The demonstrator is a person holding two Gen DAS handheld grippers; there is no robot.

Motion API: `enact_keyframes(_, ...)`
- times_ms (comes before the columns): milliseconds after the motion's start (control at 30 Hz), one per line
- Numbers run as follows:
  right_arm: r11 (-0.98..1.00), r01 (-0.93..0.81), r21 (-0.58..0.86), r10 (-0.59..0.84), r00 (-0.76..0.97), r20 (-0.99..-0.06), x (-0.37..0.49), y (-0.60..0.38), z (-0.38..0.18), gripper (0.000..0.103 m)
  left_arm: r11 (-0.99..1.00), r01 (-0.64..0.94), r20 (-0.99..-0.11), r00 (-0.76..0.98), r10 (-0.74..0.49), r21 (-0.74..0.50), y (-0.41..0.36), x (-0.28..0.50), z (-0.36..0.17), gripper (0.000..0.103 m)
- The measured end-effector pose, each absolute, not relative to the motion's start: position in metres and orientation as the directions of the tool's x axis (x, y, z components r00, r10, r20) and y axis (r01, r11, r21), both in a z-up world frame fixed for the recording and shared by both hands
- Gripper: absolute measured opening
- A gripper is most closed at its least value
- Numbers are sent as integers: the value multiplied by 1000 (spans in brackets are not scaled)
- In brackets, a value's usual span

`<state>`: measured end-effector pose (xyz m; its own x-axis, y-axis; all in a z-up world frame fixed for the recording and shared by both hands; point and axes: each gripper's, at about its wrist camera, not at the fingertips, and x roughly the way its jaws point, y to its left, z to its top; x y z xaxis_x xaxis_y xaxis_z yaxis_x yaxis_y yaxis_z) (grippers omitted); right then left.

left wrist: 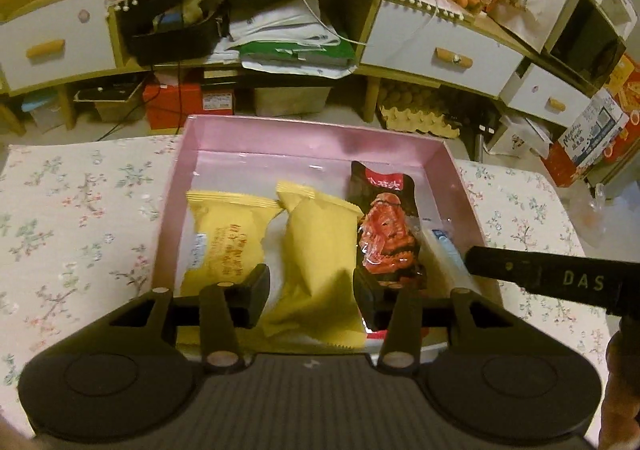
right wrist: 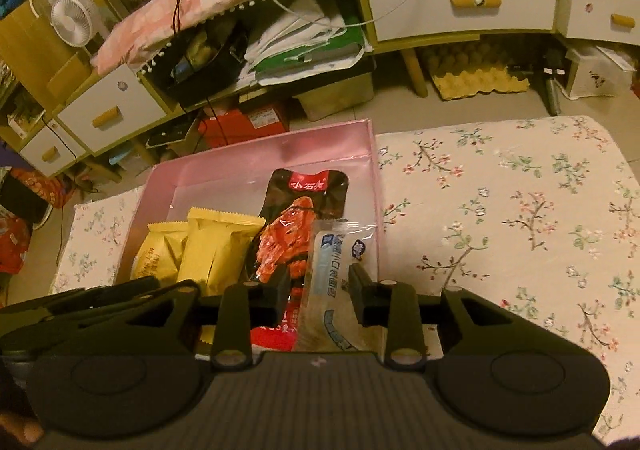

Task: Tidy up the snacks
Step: 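Place both held packets into the pink box beside the others and release, then grasp a white wrapped snack with the left tool while the right tool grasps a red meat pack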

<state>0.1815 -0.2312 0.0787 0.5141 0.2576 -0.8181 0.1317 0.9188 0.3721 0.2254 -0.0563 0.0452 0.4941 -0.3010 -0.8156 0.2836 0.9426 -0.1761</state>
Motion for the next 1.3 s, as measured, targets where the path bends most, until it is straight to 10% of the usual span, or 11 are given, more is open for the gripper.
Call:
enact_keyframes(900,922,-3,388,338,498,-799,77,-213,149,56,956,229,-828,489,-274,-182,-21,101,95,54)
enact_keyframes(1300,958,-18,287,259,483,-836,72,-213,125,66,924,354,-865,407,-294,-147,-57,75,58,72)
